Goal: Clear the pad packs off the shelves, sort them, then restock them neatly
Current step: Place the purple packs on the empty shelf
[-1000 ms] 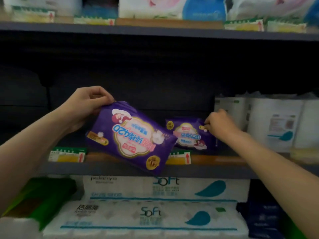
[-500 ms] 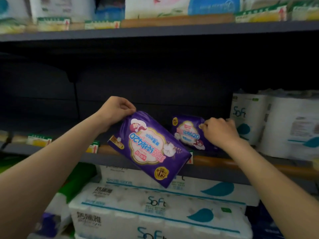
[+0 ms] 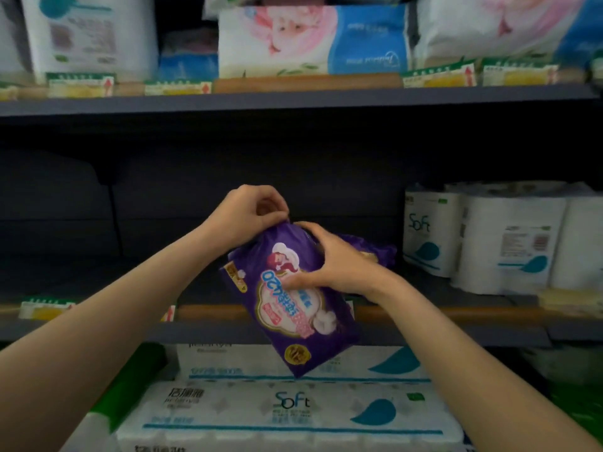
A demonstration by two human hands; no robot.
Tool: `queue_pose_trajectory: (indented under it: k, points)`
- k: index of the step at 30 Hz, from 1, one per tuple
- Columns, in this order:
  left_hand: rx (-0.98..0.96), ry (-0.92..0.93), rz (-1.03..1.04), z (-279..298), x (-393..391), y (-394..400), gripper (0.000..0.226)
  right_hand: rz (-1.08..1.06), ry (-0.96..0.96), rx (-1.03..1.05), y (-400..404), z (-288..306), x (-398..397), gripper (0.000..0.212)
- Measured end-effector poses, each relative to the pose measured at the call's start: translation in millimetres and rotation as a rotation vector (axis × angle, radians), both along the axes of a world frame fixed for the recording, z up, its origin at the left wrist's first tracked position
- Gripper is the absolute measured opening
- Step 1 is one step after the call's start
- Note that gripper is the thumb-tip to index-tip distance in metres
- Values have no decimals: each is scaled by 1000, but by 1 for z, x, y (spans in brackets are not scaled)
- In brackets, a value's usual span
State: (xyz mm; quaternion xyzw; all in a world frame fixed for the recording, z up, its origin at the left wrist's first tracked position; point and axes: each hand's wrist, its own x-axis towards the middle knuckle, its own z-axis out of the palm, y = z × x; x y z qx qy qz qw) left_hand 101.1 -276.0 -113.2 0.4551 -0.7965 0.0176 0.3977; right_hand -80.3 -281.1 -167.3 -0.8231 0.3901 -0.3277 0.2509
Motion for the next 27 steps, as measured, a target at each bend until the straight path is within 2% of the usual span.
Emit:
queue_pose_trajectory:
  k: [1, 3, 4, 5, 6, 7, 8, 11, 13, 15, 17, 18, 19, 20, 21, 22, 23, 24, 25, 27]
  points:
    - [-24, 78, -42, 2, 2, 1, 21, -20, -61, -11, -2, 1, -2, 97]
    - [30, 407, -160, 1, 12, 3, 21, -96, -270, -40, -3, 7, -9, 91]
    - [138, 543, -207, -2, 19, 2, 40, -137, -430, -63, -3, 14, -14, 87]
    - [291, 606, -243, -7, 22, 1, 69, -162, -594, -81, -4, 22, -19, 81]
    - [427, 595, -253, -13, 23, -2, 94, -160, -729, -74, -5, 29, -22, 76]
    - [499, 542, -271, -20, 21, -4, 107, -138, -821, -45, -6, 36, -23, 73]
    - [501, 488, -287, -23, 20, -9, 110, -115, -857, -8, -7, 39, -23, 71]
    - [421, 465, -218, -20, 24, -19, 109, -15, -818, 95, -4, 41, -18, 55]
    - [489, 457, -234, -15, 36, -23, 111, 42, -790, 114, -1, 38, -14, 44]
    - [580, 417, -266, -13, 43, -23, 102, 73, -782, 137, -4, 35, -8, 40]
    - [561, 383, -228, -11, 45, -22, 96, 96, -785, 174, -12, 32, -3, 37]
    - [521, 366, -183, -8, 48, -24, 91, 77, -740, 155, -19, 32, -5, 35]
    - [470, 334, -118, -5, 51, -27, 82, -2, -610, 77, -24, 31, -10, 35]
    - [412, 263, -33, -2, 54, -29, 71, -141, -352, -64, -32, 32, -17, 38]
    - [365, 146, 58, 0, 58, -32, 63, -300, -6, -191, -41, 30, -27, 44]
    - [339, 0, 148, 1, 60, -35, 61, -410, 323, -255, -48, 27, -35, 50]
    - [336, -152, 233, -1, 61, -38, 63, -471, 567, -249, -54, 22, -42, 56]
    - [344, -302, 308, -5, 61, -41, 66, -500, 706, -199, -58, 17, -46, 63]
    - [358, -438, 368, -9, 58, -44, 68, -516, 769, -154, -62, 12, -47, 68]
    - [408, -625, 411, -21, 49, -49, 68, -532, 785, -163, -67, 5, -48, 74]
